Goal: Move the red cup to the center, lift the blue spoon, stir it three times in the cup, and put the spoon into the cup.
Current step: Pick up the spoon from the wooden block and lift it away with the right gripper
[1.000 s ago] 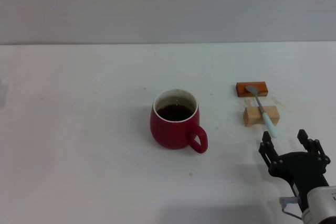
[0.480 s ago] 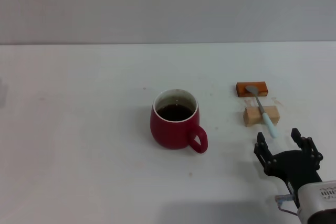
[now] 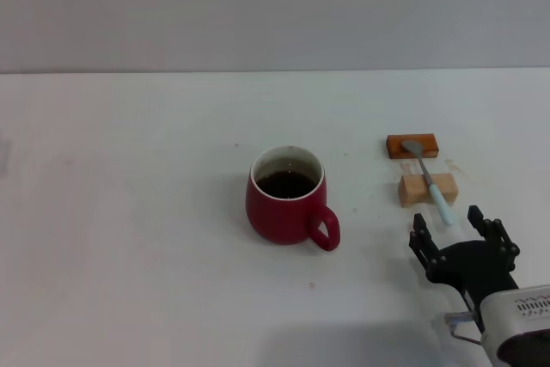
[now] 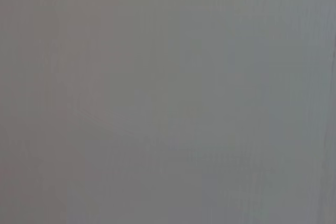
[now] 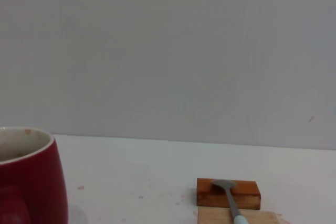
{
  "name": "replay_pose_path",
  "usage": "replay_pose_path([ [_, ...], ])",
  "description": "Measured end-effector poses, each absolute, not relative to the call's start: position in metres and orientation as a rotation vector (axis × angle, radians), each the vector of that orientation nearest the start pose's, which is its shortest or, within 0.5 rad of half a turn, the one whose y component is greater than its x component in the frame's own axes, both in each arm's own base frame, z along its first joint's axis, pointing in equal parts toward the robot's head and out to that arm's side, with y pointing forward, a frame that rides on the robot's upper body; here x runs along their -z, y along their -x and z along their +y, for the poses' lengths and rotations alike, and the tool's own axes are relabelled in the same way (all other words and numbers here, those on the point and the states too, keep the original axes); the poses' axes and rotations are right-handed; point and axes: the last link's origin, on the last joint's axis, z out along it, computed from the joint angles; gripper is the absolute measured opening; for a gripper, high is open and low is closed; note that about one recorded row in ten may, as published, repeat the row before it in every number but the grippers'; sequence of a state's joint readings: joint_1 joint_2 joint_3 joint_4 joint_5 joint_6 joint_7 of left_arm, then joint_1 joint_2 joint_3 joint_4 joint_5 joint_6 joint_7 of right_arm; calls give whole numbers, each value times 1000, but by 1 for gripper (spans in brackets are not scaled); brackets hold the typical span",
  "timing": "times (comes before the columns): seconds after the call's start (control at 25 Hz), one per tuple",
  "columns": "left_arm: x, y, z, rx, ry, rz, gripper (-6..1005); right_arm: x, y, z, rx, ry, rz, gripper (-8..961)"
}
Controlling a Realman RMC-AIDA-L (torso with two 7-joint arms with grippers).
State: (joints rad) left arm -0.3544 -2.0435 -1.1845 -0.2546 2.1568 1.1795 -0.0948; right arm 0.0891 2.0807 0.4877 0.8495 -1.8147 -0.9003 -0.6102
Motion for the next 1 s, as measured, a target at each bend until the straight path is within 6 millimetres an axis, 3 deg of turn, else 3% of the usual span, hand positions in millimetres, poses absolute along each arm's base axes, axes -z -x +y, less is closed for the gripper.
replay_pose_path([
  [1.0,-60,371,319,721,1085,-628,862,112,-282,255,-460,1746,696,746],
])
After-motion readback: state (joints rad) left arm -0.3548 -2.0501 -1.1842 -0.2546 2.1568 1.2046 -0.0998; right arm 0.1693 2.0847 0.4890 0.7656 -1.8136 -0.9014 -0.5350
